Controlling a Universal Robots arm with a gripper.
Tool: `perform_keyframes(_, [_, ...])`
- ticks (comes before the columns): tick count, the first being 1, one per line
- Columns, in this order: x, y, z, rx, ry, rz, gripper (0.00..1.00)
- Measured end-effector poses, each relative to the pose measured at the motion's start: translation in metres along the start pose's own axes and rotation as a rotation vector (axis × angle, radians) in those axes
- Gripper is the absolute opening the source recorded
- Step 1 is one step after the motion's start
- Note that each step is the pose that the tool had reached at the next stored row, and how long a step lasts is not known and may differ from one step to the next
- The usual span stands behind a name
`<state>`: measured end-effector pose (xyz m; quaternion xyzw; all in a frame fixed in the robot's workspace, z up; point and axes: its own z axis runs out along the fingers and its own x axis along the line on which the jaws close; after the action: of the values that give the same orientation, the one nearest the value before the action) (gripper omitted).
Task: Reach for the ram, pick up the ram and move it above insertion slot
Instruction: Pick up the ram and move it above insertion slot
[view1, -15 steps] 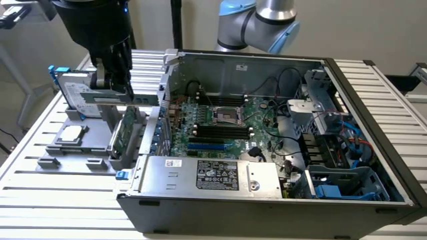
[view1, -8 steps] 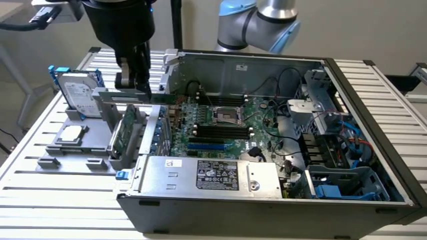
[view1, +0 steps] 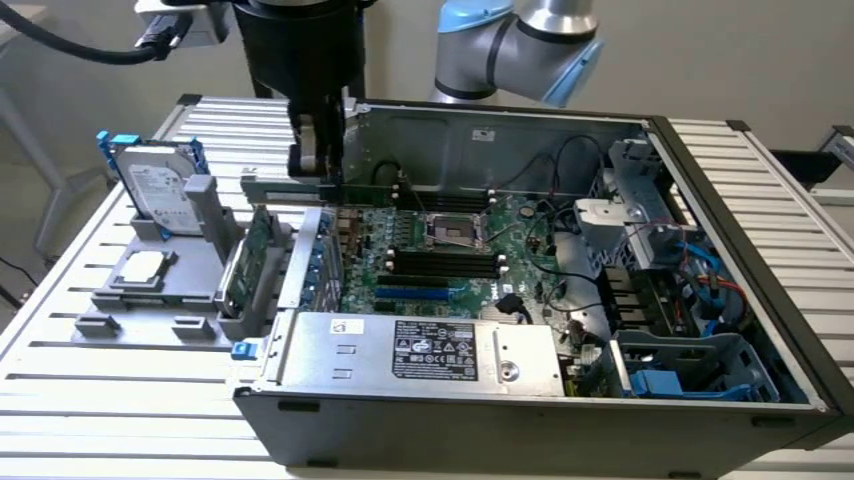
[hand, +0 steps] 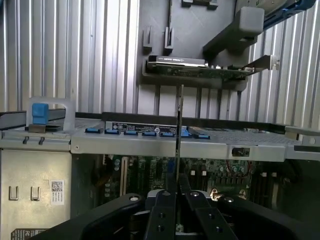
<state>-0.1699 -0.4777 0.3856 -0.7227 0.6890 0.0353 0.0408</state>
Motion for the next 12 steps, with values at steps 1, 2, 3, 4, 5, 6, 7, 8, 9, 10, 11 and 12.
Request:
perform_keyframes(1, [0.000,-0.0045,0.0001,0.0000,-0.0004,0.000,0.13])
perform_keyframes(2, [0.000,-0.0091,0.0001,0.0000,-0.0007,0.000,0.13])
perform_keyframes(3, [-0.001,-0.0136,0.0002,0.0001,-0.0011,0.000,0.13])
perform_keyframes(4, [-0.001,-0.0182,0.0003,0.0001,-0.0015,0.000,0.13])
perform_keyframes(5, [-0.001,-0.0227,0.0004,0.0001,-0.0017,0.000,0.13])
perform_keyframes(6, [-0.001,-0.0273,0.0004,0.0001,-0.0019,0.000,0.13])
perform_keyframes(7, [-0.002,-0.0320,0.0005,0.0001,-0.0020,0.000,0.13])
perform_keyframes(8, [-0.002,-0.0365,0.0007,0.0001,-0.0021,0.000,0.13])
perform_keyframes(9, [-0.003,-0.0406,0.0008,0.0001,-0.0022,0.000,0.13])
perform_keyframes(10, [-0.004,-0.0446,0.0009,0.0001,-0.0021,0.000,0.13])
perform_keyframes(11, [-0.005,-0.0484,0.0011,0.0001,-0.0022,0.000,0.13])
perform_keyframes(12, [-0.006,-0.0520,0.0012,0.0002,-0.0023,0.000,0.13])
